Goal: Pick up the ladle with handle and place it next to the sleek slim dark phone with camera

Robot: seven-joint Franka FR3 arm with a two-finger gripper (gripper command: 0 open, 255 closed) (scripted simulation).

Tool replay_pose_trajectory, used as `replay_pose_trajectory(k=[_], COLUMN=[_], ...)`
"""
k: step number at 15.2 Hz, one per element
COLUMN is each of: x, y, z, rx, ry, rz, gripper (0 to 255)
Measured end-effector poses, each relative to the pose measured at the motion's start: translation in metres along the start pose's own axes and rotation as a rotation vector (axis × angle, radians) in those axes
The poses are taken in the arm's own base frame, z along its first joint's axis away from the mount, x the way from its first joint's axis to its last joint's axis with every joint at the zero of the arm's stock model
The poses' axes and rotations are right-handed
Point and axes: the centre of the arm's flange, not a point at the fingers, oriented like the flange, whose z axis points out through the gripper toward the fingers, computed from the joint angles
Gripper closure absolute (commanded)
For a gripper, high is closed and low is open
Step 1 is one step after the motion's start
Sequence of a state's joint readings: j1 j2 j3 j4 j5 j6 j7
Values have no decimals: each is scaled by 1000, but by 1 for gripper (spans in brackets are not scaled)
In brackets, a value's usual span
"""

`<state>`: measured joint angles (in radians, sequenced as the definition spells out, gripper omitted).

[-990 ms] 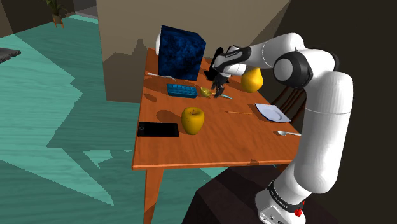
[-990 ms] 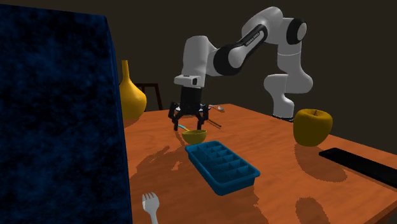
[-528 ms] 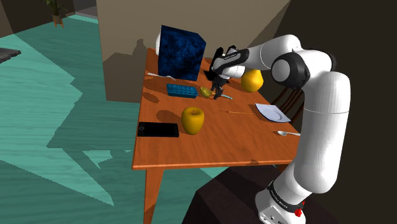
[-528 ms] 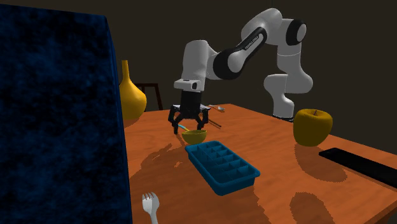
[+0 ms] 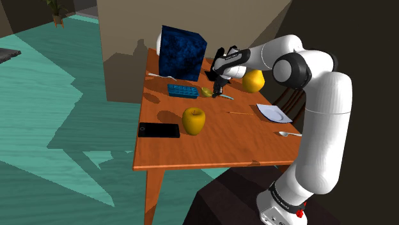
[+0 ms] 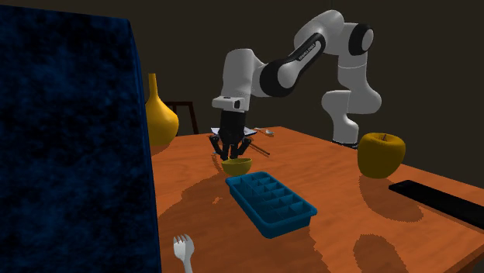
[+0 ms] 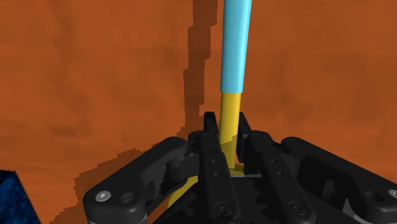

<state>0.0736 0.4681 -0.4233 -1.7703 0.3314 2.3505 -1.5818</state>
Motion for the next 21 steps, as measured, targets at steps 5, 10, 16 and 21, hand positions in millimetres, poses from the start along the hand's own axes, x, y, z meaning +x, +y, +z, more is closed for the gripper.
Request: replay_pose_trajectory(k=[5, 10, 16, 21], x=[0, 3, 4, 6], y=[0, 4, 9, 13], z=[-2, -25, -56, -82], rx=[1, 1, 1, 1], ry=[0, 0, 0, 0], rz=[0, 0, 0, 0], gripper=[255, 255, 255, 255])
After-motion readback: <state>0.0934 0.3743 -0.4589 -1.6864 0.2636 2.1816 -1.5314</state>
